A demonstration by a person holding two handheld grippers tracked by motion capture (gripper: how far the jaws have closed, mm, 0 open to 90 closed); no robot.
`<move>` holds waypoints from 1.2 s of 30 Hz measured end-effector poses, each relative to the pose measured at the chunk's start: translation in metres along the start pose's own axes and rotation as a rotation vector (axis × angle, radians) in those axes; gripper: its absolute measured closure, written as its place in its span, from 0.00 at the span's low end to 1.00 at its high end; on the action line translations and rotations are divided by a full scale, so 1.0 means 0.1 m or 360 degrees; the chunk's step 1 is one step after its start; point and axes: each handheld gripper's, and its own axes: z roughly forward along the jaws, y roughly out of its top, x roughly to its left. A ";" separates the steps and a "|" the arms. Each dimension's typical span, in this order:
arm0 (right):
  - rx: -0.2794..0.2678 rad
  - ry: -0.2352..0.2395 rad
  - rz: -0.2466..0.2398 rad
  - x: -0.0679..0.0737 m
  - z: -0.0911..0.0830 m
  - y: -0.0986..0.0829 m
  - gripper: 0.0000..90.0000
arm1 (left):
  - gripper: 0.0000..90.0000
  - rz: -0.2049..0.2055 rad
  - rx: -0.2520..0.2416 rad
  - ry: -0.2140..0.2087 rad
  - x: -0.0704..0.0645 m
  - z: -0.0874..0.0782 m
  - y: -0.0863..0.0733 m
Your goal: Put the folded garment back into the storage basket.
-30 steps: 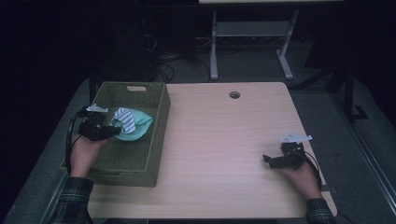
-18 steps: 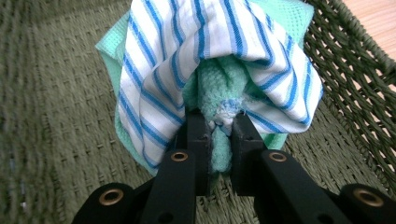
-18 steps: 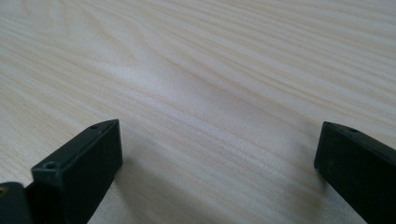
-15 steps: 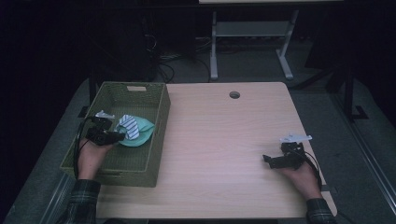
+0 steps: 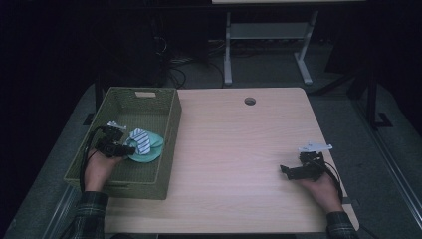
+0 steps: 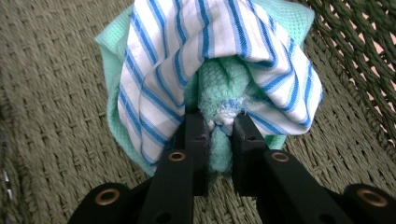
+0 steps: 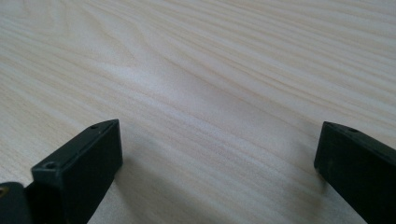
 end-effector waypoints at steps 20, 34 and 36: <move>0.0000 0.0001 0.0000 0.00 0.00 0.00 0.01 | 0.20 0.0033 -0.0046 0.0086 -0.01 0.01 0.02; 0.0001 0.0000 0.0003 0.00 0.00 0.00 0.01 | 0.16 0.0036 -0.0110 -0.0081 -0.04 -0.16 0.18; 0.0000 0.0000 0.0002 0.00 0.00 0.00 0.01 | 0.16 0.0037 -0.0128 -0.0111 -0.08 -0.20 0.22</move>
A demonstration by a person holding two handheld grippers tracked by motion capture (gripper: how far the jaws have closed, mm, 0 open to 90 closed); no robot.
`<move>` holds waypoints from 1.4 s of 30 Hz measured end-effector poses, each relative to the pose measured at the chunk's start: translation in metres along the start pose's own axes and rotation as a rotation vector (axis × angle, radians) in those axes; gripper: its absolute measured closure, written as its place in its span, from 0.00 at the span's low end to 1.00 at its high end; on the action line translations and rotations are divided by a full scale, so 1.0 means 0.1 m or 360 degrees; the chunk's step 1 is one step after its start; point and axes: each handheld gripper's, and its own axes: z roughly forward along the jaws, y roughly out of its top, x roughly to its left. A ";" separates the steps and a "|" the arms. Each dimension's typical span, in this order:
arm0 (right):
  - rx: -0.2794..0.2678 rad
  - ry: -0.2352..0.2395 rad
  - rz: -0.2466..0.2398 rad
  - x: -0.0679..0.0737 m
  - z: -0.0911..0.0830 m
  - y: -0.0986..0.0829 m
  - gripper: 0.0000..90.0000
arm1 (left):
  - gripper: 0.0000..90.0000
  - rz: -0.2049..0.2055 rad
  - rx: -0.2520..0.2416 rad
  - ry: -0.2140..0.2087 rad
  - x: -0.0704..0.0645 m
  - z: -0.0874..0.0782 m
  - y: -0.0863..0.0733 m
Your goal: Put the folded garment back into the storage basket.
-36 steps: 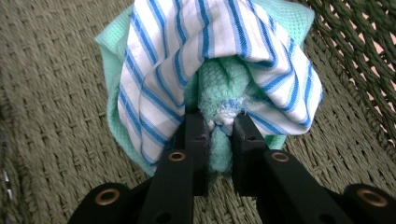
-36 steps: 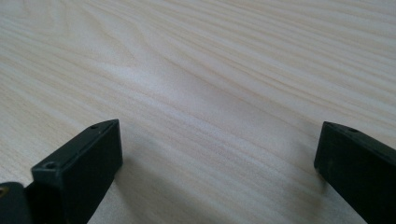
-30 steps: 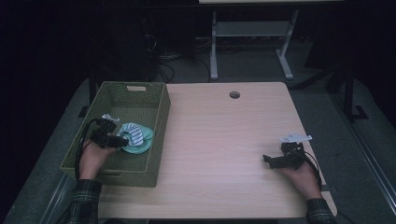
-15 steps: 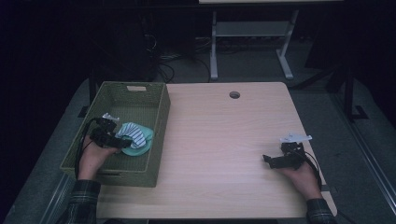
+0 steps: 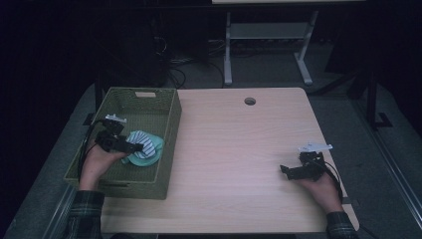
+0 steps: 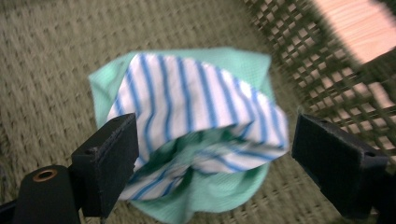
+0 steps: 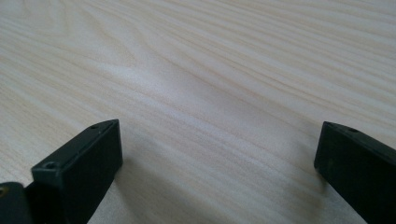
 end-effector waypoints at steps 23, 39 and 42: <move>0.0001 -0.0003 0.0005 0.00 0.00 0.00 0.01 | 0.16 0.0121 -0.0195 -0.0143 -0.51 -0.27 0.39; 0.0000 -0.0002 0.0003 0.00 0.00 0.00 0.00 | 0.16 0.0264 -0.0248 -0.0261 -1.02 -0.13 0.64; 0.0001 -0.0002 0.0003 0.00 0.00 0.00 0.00 | 0.16 0.0283 -0.0249 -0.0283 -1.12 -0.06 0.68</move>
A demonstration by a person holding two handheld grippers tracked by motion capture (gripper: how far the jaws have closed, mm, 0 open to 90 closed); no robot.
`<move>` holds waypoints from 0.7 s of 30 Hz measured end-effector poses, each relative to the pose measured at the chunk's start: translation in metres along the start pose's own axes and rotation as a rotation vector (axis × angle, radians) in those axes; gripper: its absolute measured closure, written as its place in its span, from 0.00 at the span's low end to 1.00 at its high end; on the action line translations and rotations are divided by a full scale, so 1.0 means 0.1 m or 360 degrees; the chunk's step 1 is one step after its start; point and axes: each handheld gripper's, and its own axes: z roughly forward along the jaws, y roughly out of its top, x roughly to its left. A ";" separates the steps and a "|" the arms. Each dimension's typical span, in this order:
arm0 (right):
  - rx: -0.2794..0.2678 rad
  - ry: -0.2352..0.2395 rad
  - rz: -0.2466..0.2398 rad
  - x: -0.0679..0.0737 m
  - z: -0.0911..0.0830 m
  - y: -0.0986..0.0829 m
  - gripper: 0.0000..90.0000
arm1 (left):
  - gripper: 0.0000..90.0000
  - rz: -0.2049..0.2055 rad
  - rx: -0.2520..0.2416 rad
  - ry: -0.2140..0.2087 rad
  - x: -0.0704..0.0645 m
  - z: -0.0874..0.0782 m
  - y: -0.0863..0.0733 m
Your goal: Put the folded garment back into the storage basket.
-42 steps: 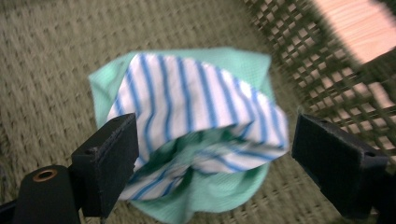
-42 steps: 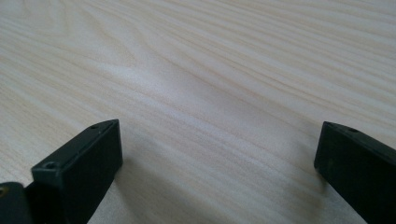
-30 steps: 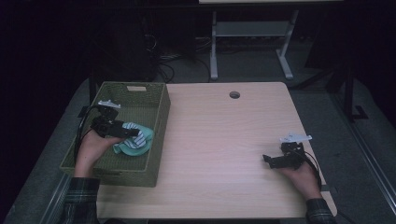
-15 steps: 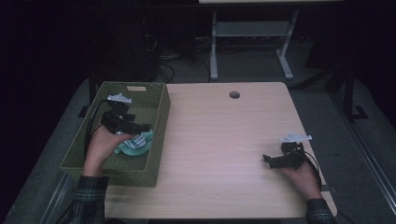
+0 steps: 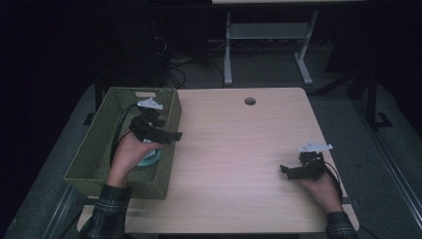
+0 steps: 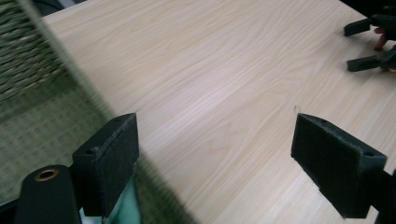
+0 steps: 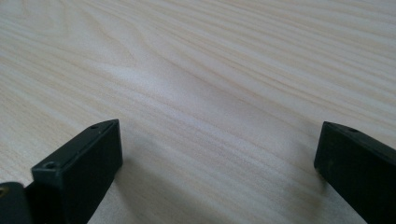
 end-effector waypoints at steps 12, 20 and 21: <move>0.0000 0.0000 0.0001 0.00 0.00 0.00 0.00 | 0.16 0.0110 0.0014 -0.0100 -0.36 0.35 0.17; 0.0000 0.0000 0.0001 0.00 0.00 0.00 0.01 | 0.16 0.0162 0.0006 -0.0129 -0.56 0.57 0.18; 0.0000 0.0000 0.0001 0.00 0.00 0.00 0.00 | 0.16 0.0166 0.0006 -0.0135 -0.58 0.60 0.18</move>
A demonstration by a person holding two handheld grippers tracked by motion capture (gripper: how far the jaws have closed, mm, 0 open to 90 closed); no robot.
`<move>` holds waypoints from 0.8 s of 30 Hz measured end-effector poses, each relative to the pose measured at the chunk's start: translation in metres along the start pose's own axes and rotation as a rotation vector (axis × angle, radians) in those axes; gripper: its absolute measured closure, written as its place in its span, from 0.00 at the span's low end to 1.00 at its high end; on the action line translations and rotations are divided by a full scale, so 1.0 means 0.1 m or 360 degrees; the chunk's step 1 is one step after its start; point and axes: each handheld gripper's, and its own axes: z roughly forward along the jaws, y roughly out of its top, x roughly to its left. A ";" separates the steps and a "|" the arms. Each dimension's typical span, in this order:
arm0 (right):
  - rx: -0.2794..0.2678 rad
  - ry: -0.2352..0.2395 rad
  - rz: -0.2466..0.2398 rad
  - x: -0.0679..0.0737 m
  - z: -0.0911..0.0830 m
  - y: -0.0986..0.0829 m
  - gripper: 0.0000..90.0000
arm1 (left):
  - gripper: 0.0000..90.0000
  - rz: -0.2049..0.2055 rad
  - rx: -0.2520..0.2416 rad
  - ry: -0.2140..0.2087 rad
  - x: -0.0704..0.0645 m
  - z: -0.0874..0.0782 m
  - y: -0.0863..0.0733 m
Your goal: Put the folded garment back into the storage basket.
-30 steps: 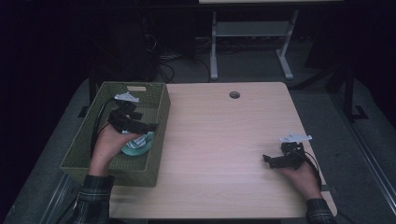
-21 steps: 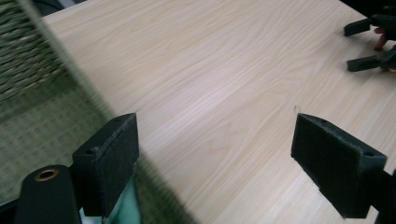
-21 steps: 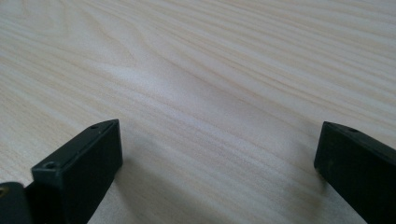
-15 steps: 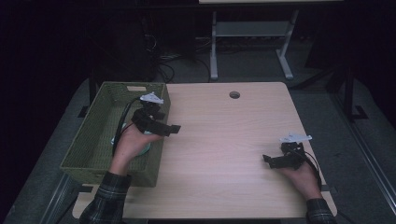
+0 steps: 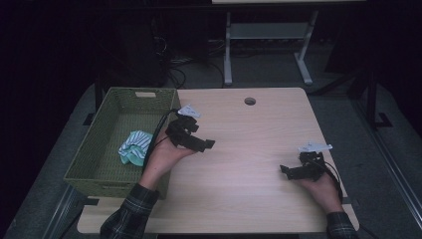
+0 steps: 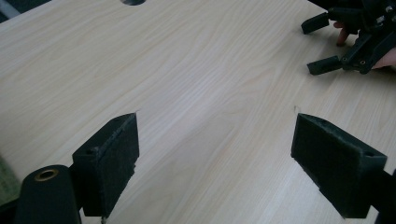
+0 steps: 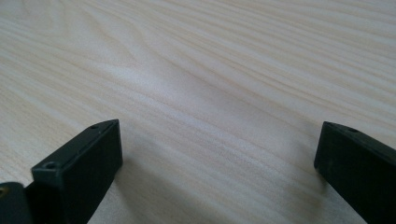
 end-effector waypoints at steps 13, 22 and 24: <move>0.0000 0.0000 0.0001 0.00 0.00 0.00 0.00 | 0.16 0.0049 0.0045 -0.0005 -0.15 0.44 -0.12; 0.0000 0.0000 -0.0001 0.00 0.00 0.00 0.00 | 0.16 0.0055 0.0092 -0.0004 -0.21 0.73 -0.25; 0.0000 0.0000 -0.0002 0.00 0.00 0.00 0.00 | 0.16 0.0062 0.0107 0.0005 -0.21 0.77 -0.28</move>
